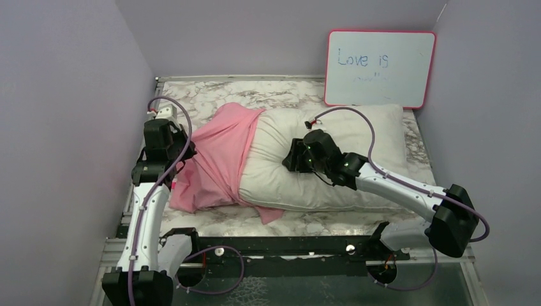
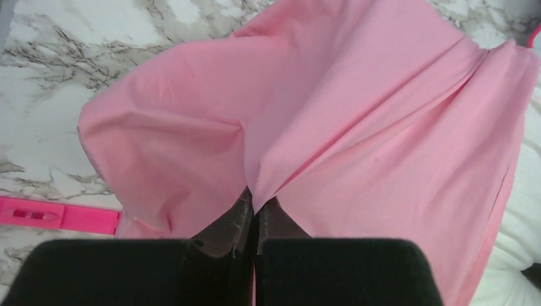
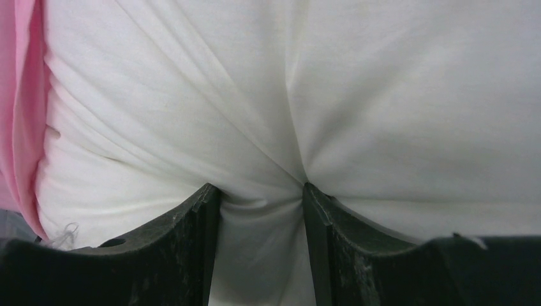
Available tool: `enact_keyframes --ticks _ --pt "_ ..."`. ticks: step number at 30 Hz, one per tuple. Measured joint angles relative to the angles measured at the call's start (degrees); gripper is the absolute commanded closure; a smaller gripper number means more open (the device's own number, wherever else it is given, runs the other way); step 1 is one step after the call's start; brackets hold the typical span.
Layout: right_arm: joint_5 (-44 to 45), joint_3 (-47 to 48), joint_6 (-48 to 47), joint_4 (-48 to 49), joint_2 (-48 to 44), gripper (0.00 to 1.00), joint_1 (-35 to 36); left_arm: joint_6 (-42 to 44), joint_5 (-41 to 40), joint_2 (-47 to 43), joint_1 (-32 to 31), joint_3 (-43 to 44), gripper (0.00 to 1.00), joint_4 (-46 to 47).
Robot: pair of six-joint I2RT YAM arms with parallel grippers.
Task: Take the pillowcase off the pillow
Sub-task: Remove the pillow from the pillowcase.
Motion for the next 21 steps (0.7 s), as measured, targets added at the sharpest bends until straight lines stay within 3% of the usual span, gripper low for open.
enact_keyframes --ticks 2,3,6,16,21 --pt "0.0 0.1 -0.1 0.0 0.0 0.46 0.0 1.5 0.8 1.6 0.4 0.6 0.36 -1.0" --pt "0.0 0.2 -0.2 -0.1 0.0 0.45 0.0 2.7 2.0 2.7 0.7 0.6 0.25 -1.1" --pt "0.0 0.3 -0.6 -0.4 0.1 0.45 0.0 3.0 4.9 4.6 1.7 0.6 0.09 -0.8" --pt "0.5 3.5 -2.8 -3.2 1.6 0.44 -0.5 -6.3 12.0 -6.5 2.3 -6.2 0.04 -1.4" --pt "0.4 4.7 -3.8 -3.5 2.3 0.44 -1.3 -13.9 22.8 -11.0 2.3 -17.7 0.01 2.9"
